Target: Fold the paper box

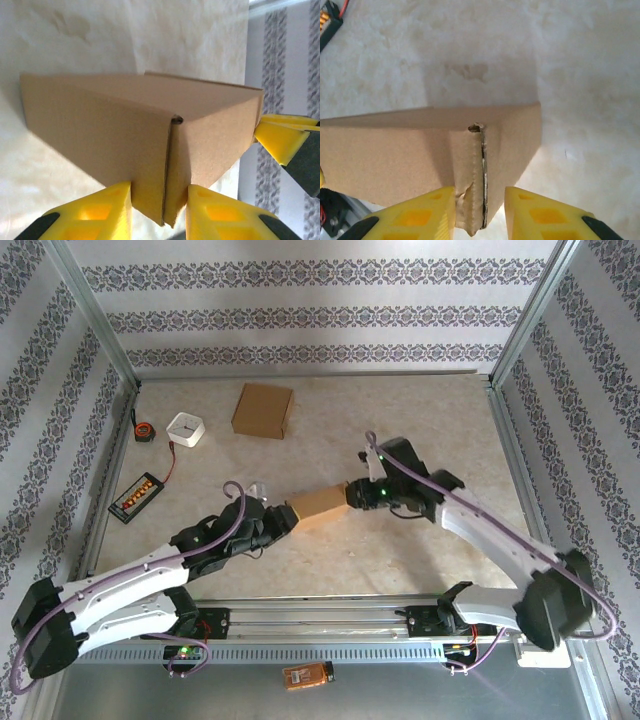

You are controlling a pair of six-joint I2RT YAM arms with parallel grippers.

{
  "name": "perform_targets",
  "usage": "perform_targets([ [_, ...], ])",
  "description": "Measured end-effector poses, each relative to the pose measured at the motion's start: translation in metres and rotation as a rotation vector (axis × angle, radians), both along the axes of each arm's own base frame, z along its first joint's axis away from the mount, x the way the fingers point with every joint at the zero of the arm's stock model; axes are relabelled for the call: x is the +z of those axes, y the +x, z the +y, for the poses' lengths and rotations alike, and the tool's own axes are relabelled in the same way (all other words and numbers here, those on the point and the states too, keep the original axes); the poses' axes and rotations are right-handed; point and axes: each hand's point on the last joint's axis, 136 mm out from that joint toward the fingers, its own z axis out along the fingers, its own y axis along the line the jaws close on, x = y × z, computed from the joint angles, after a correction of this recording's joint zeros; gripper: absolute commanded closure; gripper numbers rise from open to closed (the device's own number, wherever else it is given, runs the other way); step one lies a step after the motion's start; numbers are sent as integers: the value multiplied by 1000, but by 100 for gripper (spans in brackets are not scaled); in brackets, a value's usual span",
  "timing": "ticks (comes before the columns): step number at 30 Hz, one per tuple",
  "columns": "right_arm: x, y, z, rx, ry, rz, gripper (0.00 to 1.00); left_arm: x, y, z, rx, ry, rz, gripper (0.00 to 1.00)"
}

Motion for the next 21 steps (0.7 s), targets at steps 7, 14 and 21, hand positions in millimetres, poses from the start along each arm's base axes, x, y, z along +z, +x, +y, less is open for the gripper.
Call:
perform_targets([
  [7,-33,-64,-35,-15,-85,123,59,-38,-41,-5,-77,149,135,51],
  [14,-37,-80,-44,-68,-72,166,36,-37,-43,-13,-92,217,150,35],
  [21,-50,-67,-46,-99,-106,188,15,-55,-39,5,-30,263,128,9],
])
